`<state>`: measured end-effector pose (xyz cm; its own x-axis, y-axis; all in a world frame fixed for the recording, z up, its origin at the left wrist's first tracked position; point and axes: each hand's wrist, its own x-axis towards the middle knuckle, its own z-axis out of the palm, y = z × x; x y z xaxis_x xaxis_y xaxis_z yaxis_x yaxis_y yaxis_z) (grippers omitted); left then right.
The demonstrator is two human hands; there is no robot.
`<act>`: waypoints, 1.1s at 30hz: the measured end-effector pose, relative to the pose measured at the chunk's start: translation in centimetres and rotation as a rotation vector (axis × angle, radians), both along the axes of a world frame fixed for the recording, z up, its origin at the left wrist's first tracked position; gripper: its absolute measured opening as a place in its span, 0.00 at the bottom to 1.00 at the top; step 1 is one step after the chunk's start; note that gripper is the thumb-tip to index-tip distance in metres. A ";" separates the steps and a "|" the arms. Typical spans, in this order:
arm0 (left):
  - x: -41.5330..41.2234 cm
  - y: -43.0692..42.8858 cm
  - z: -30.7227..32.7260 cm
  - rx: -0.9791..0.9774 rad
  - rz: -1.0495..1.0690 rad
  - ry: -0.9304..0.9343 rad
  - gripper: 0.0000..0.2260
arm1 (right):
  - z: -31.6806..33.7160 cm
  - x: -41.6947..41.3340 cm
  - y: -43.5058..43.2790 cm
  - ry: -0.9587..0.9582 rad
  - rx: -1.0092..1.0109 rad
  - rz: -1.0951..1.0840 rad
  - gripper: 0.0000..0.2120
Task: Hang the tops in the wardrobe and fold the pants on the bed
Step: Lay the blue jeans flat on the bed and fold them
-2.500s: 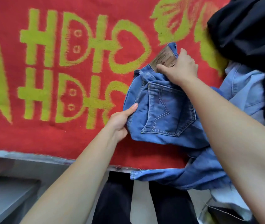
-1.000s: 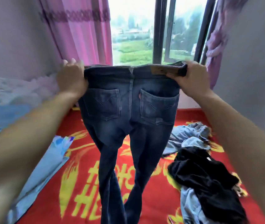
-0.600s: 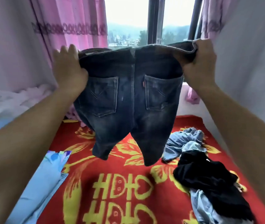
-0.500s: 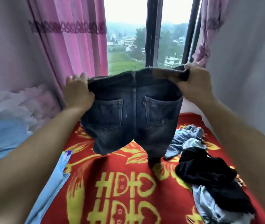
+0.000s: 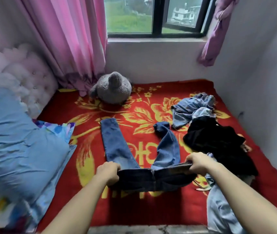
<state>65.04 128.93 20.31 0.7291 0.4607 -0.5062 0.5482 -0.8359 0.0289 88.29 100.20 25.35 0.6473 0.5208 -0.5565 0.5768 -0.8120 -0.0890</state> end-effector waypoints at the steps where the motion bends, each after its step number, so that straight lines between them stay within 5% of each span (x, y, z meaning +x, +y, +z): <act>1: 0.2 0.0 -0.5 -0.037 -0.002 0.044 0.09 | -1.1 0.1 -0.1 0.046 -0.036 0.002 0.08; 6: 3.3 1.8 -0.5 -0.061 0.029 0.156 0.05 | -3.1 3.5 2.1 0.175 -0.017 -0.008 0.10; 11: 9.8 6.2 2.7 0.114 0.132 0.026 0.08 | -0.3 10.5 7.0 0.075 0.172 0.030 0.17; 15: 16.4 10.4 8.6 0.101 0.306 -0.321 0.09 | 5.1 17.2 12.3 -0.077 0.437 -0.114 0.10; 19: 22.1 14.2 18.4 0.201 0.395 -0.792 0.15 | 14.6 22.5 17.0 -0.278 0.876 -0.260 0.16; 25: 25.0 16.1 36.3 0.351 0.361 -1.347 0.18 | 31.7 23.2 18.6 -0.668 1.371 -0.152 0.18; 29: 23.4 14.1 42.4 0.407 0.307 -1.512 0.19 | 37.0 20.8 17.0 -0.766 1.517 -0.123 0.19; 33: 20.5 12.7 41.6 0.414 0.285 -1.531 0.19 | 36.1 18.5 14.7 -0.825 1.448 -0.137 0.16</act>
